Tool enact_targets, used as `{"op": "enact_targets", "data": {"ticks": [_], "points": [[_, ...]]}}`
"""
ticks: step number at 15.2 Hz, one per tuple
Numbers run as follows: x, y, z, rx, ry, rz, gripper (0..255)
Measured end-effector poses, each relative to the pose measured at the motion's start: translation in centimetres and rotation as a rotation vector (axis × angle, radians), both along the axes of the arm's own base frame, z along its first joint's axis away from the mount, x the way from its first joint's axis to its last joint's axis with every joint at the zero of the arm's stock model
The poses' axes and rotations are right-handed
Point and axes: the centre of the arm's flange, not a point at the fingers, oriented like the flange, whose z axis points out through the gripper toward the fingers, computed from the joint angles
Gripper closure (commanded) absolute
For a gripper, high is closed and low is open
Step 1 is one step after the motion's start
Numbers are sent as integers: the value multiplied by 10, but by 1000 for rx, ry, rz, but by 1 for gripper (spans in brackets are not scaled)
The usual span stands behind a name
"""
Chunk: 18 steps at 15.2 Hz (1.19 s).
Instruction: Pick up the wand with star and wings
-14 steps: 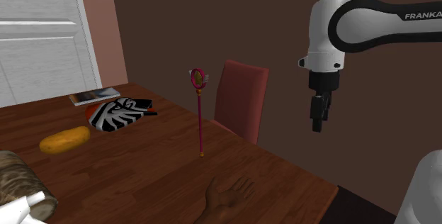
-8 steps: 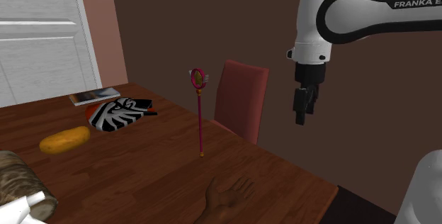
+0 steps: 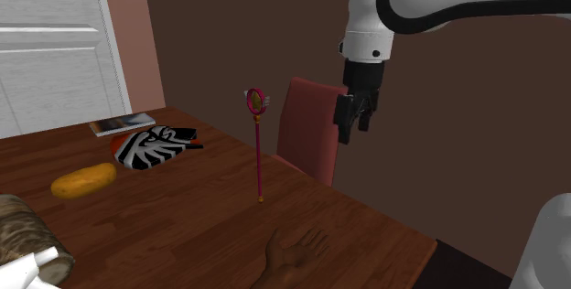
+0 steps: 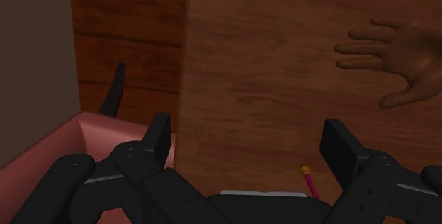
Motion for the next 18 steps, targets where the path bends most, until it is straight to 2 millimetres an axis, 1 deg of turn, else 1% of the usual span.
{"op": "enact_targets", "data": {"ticks": [1,3,5,6,9,12,15,16,18], "points": [[5,9,3,0,-13,-6,0],[16,25,18,0,-39,-18,0],[29,43,28,1,-64,-30,0],[32,52,35,1,-77,-36,0],[54,77,56,2,-115,-54,0],[69,107,73,3,-154,-71,0],[86,129,95,3,-192,-88,0],[88,136,100,3,-203,-93,0],[92,142,98,4,-212,-99,0]]}}
